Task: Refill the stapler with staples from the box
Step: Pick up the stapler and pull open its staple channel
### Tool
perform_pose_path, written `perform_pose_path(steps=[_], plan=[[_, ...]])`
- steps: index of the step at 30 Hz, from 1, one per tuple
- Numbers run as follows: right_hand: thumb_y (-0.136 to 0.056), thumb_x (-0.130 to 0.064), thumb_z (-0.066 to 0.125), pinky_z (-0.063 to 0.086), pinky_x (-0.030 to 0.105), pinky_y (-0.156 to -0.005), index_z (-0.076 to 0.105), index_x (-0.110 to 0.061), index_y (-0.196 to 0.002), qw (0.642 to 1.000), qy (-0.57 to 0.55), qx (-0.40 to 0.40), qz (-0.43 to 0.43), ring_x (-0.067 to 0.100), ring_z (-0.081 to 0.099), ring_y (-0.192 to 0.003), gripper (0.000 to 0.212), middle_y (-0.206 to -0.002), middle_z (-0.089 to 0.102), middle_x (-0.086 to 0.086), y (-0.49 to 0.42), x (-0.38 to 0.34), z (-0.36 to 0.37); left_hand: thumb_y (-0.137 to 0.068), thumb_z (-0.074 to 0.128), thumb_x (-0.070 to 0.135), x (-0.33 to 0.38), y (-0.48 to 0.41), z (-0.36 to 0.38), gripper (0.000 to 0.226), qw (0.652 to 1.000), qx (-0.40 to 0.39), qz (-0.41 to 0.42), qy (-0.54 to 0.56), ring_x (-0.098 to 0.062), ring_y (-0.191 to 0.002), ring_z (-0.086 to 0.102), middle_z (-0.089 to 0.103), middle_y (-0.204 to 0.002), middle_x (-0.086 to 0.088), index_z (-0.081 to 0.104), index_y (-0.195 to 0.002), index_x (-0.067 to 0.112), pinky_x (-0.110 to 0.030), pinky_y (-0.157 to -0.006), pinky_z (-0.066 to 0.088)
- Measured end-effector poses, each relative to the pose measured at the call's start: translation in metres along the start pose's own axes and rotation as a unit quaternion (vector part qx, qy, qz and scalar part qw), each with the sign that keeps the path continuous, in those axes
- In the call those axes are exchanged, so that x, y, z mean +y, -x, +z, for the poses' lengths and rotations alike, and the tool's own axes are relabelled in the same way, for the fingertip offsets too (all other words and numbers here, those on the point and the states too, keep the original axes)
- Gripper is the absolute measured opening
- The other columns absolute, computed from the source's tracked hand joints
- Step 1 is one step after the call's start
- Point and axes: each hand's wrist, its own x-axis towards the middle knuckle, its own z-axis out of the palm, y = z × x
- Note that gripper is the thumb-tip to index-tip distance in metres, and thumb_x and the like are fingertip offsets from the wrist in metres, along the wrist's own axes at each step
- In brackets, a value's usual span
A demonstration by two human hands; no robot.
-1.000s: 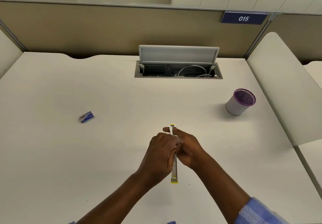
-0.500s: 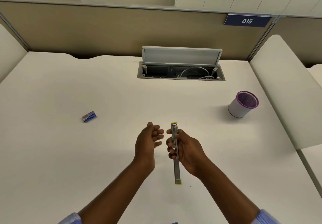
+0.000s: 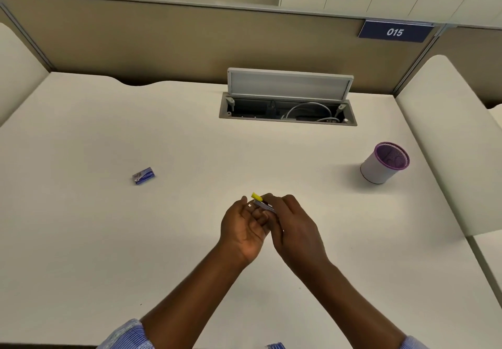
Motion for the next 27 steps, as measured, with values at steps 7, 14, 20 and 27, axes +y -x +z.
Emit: perform_pose_path(steps=[7, 14, 20, 27], plan=[[-0.098, -0.011, 0.057, 0.056, 0.034, -0.060, 0.063, -0.020, -0.130, 0.999, -0.017, 0.042, -0.010, 0.017, 0.064, -0.080, 0.034, -0.105, 0.063, -0.001, 0.001, -0.001, -0.003, -0.101, 0.046, 0.017, -0.001, 0.000, -0.005, 0.037, 1.000, -0.005, 0.014, -0.021, -0.020, -0.060, 0.071, 0.075, -0.078, -0.015, 0.073, -0.080, 0.002, -0.030, -0.058, 0.061], [-0.092, -0.005, 0.064, 0.056, 0.034, -0.056, 0.064, -0.020, -0.131, 0.999, 0.019, 0.045, -0.011, 0.019, 0.064, -0.077, 0.042, -0.103, 0.064, -0.002, 0.001, 0.002, -0.003, -0.098, 0.042, 0.006, -0.001, 0.006, -0.005, 0.028, 0.999, -0.003, 0.007, -0.037, -0.020, -0.060, 0.072, 0.074, -0.075, -0.016, 0.069, -0.091, 0.000, -0.031, -0.061, 0.062], [-0.100, -0.024, 0.057, 0.054, 0.033, -0.053, 0.065, -0.023, -0.129, 0.997, 0.049, 0.052, -0.027, 0.017, 0.063, -0.074, 0.031, -0.099, 0.063, -0.003, 0.001, 0.008, -0.003, -0.097, 0.041, 0.004, -0.002, 0.009, -0.005, 0.028, 0.999, -0.011, 0.012, -0.046, -0.022, -0.066, 0.072, 0.073, -0.084, -0.018, 0.068, -0.093, -0.002, -0.033, -0.064, 0.062], [-0.099, -0.025, 0.058, 0.051, 0.029, -0.047, 0.065, -0.026, -0.128, 0.994, 0.080, 0.062, -0.041, 0.017, 0.062, -0.068, 0.031, -0.108, 0.060, -0.001, 0.005, 0.013, -0.002, -0.096, 0.041, 0.002, -0.004, 0.011, -0.005, 0.030, 0.998, -0.034, 0.020, -0.054, -0.027, -0.084, 0.076, 0.075, -0.100, -0.022, 0.068, -0.105, -0.003, -0.035, -0.075, 0.063]])
